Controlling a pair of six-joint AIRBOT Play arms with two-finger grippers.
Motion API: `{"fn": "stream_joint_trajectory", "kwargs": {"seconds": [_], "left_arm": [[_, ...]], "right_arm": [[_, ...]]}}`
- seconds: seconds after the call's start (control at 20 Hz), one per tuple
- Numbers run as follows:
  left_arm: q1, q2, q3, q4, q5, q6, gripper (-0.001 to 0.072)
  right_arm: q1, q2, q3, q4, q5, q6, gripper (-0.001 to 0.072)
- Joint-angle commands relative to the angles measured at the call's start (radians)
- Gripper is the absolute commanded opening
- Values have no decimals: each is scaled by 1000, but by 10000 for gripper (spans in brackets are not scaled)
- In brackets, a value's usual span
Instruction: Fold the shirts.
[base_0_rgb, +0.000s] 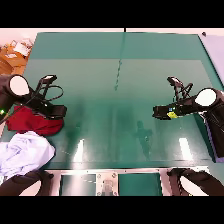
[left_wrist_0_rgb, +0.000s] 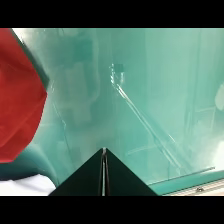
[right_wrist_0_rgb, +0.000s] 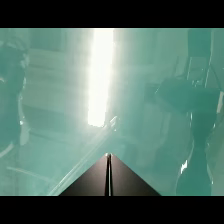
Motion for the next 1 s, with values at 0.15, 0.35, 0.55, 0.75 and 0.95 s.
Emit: {"fn": "stream_joint_trajectory", "kwargs": {"seconds": [0.15, 0.35, 0.55, 0.75, 0.95], "left_arm": [[0, 1, 0, 60, 74, -24, 29], [9, -2, -2, 445, 101, -171, 702], [171, -80, -5, 485, 98, -194, 703], [264, -188, -5, 436, 162, -194, 702], [266, -298, -8, 380, 171, -194, 701]], "right_arm": [[1, 1, 0, 0, 0, 1, 17], [1, 1, 0, 0, 0, 1, 17], [1, 1, 0, 0, 0, 1, 16], [1, 1, 0, 0, 0, 1, 17], [1, 1, 0, 0, 0, 1, 16]]}}
